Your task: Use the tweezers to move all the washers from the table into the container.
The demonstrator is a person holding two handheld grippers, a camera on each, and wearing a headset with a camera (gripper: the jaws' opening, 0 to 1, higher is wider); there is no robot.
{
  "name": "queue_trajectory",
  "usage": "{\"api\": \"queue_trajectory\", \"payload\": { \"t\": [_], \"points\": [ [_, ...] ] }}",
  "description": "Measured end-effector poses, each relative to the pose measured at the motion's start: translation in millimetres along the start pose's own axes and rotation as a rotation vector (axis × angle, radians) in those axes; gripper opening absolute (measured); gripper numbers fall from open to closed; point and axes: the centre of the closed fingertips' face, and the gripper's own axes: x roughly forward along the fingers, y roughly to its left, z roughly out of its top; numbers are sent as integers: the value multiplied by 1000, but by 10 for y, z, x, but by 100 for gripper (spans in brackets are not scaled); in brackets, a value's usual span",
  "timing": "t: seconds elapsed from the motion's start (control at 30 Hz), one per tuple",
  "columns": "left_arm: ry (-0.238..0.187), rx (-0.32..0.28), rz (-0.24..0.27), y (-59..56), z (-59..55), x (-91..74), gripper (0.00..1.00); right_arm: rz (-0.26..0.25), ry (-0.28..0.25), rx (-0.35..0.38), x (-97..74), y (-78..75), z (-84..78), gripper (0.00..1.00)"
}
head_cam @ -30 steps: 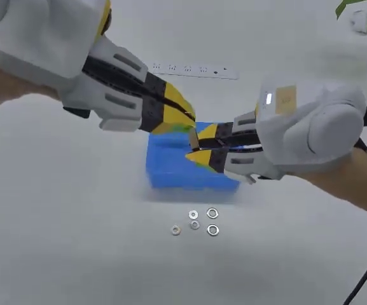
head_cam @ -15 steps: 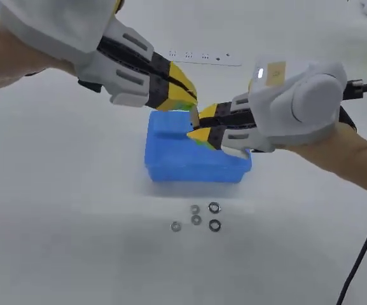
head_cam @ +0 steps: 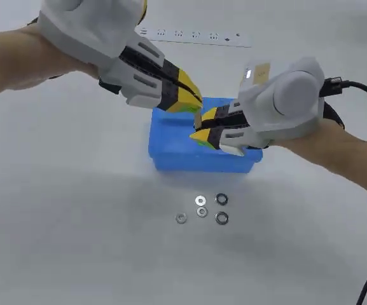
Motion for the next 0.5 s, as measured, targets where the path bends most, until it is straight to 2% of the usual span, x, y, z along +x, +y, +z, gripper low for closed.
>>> {"api": "queue_trajectory", "payload": {
  "t": [0.17, 0.5],
  "points": [
    [11, -12, -12, -87, -8, 46, 5, 11, 16, 10, 37, 17, -65, 10],
    [21, -13, -17, -54, -56, 65, 5, 8, 23, 30, 38, 26, -101, 10]
  ]
}}
